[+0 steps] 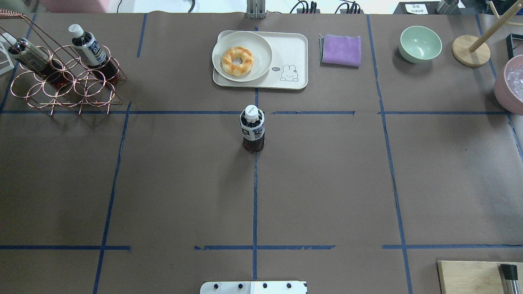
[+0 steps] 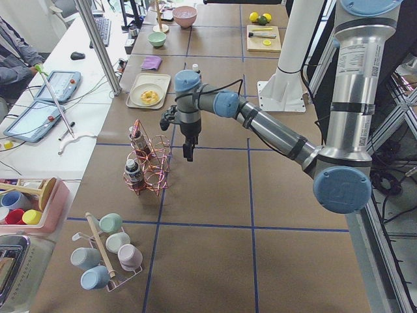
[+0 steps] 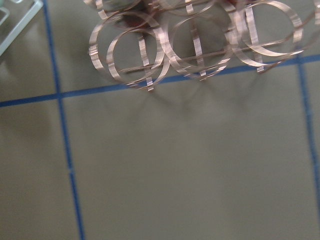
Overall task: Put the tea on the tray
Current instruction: 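Reach the right gripper to the standing tea bottle and grasp it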
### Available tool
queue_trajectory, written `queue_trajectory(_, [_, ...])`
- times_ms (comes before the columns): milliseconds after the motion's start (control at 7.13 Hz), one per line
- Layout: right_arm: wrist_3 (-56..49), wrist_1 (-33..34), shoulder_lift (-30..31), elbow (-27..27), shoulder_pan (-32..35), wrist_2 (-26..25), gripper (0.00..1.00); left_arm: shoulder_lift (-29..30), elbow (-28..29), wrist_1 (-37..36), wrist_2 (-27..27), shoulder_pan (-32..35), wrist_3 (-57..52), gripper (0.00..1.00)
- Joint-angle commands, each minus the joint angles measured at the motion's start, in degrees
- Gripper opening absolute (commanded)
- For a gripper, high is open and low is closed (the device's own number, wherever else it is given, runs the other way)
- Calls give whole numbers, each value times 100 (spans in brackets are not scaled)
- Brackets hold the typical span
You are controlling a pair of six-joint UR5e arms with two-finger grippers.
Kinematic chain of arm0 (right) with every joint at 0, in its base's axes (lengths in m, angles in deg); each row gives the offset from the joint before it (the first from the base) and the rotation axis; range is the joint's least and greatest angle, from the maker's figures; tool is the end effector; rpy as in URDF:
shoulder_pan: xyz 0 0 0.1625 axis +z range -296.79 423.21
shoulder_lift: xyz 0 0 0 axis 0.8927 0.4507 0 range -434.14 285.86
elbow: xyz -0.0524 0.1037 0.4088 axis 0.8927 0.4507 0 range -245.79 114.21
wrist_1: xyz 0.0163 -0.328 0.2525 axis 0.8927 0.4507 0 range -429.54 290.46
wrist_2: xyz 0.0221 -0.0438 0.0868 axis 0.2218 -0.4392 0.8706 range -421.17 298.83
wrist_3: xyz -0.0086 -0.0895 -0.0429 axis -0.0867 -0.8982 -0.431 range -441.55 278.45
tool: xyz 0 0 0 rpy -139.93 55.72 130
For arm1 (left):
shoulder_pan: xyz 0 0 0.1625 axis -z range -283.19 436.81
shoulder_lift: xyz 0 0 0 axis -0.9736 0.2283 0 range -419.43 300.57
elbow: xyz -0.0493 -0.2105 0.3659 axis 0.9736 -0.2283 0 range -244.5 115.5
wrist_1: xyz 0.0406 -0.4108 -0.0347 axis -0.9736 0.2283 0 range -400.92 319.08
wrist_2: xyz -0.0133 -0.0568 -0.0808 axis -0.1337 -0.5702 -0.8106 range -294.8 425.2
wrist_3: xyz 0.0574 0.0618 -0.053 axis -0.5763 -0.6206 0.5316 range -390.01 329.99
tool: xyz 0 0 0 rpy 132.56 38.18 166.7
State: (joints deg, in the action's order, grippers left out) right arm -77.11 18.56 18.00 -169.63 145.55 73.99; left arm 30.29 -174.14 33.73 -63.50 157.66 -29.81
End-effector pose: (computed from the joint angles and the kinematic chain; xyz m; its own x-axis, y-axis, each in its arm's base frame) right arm -0.0021 -0.4858 0.5525 0.6846 -0.1838 0.7053 0.0768 0.9805 0.1810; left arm 0.0049 -0.4781 0.5281 0.7641 0.1637 -0.6240 -0.1558 0.9855 0.0677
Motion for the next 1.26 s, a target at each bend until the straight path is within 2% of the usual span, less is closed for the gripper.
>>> queue_trajectory(0, [1262, 75, -369, -591, -488, 211, 100, -198, 567, 6, -103, 824, -731, 100])
queue_trajectory(421, [3592, 93, -1641, -779, -1682, 204, 100, -384, 593, 84, -164, 861, -574, 100])
queue_trajectory(561, [4112, 371, -2151, -787, -2017, 151, 100, -497, 593, 233, -330, 861, -556, 100])
queue_trajectory(701, [4701, 1087, -2965, -770, -2464, 72, 100, -498, 559, 278, -340, 853, -347, 100])
queue_trajectory(841, [5159, 1625, -3660, -752, -2895, -468, 100, -498, 576, 287, -401, 853, -319, 100])
queue_trajectory(982, [5633, 1761, -4128, -674, -3413, -1004, 100, -490, 585, 287, -419, 853, -318, 100])
queue_trajectory(1122, [5977, 1771, -4707, -334, -3714, -1340, 100, -490, 585, 287, -419, 853, -318, 100])
